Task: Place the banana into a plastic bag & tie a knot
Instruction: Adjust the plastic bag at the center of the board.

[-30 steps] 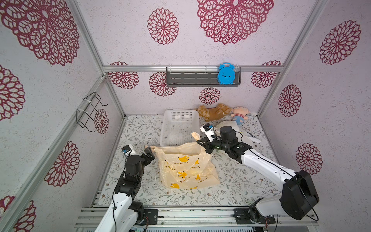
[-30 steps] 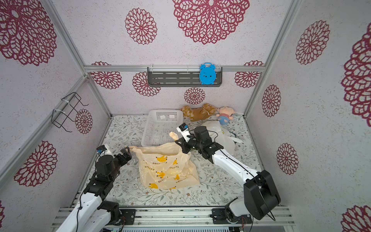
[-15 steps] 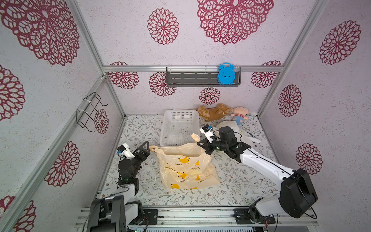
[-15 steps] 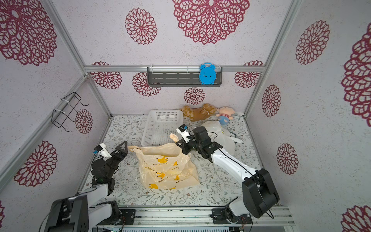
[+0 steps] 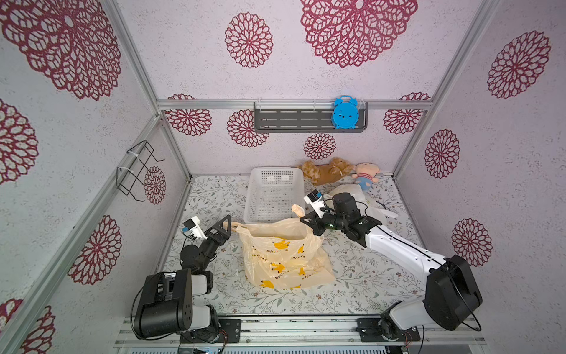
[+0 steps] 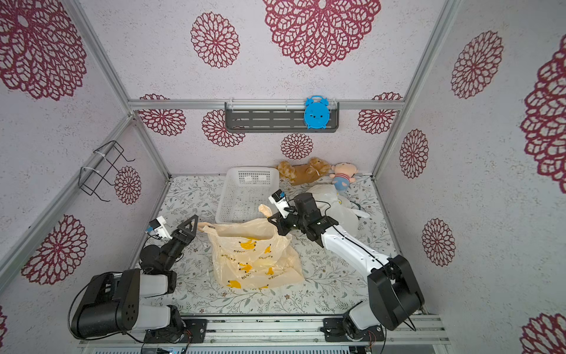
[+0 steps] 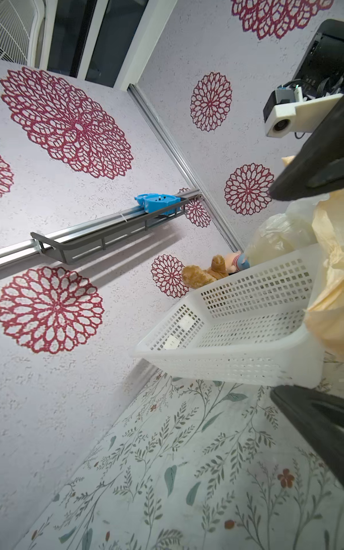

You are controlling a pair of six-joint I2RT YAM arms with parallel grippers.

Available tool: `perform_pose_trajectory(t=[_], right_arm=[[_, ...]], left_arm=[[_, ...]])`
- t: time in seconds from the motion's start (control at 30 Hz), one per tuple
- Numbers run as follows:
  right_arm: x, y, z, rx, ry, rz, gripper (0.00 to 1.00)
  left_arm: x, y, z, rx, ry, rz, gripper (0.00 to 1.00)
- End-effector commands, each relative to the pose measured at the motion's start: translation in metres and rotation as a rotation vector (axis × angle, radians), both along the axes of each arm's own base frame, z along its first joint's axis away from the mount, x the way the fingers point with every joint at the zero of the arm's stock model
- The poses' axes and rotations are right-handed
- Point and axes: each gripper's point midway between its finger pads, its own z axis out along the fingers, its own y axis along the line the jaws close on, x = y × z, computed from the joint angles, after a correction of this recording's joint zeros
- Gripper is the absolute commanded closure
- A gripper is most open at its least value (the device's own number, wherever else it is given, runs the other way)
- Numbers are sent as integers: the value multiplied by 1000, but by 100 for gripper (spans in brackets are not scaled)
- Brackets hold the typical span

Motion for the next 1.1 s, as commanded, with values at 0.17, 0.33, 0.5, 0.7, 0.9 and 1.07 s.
perform_pose_trajectory(t=[0.17, 0.33, 0.5, 0.7, 0.9, 1.07], right_arm=[[5, 4, 21, 32, -30, 10, 100], [4, 5, 22, 34, -29, 14, 100], [4, 5, 21, 36, -22, 18, 100], [9, 2, 24, 19, -23, -17, 100], [15, -3, 30, 7, -31, -66, 100], [20, -5, 46, 39, -53, -103, 100]], left_arm=[[6, -3, -20, -1, 49, 9, 3], [7, -10, -28, 6, 72, 0, 26], [8, -9, -8, -10, 17, 2, 66], [13, -9, 23, -39, -7, -7, 100], [5, -2, 40, 91, 132, 85, 100], [-14, 6, 76, 194, 235, 162, 100]])
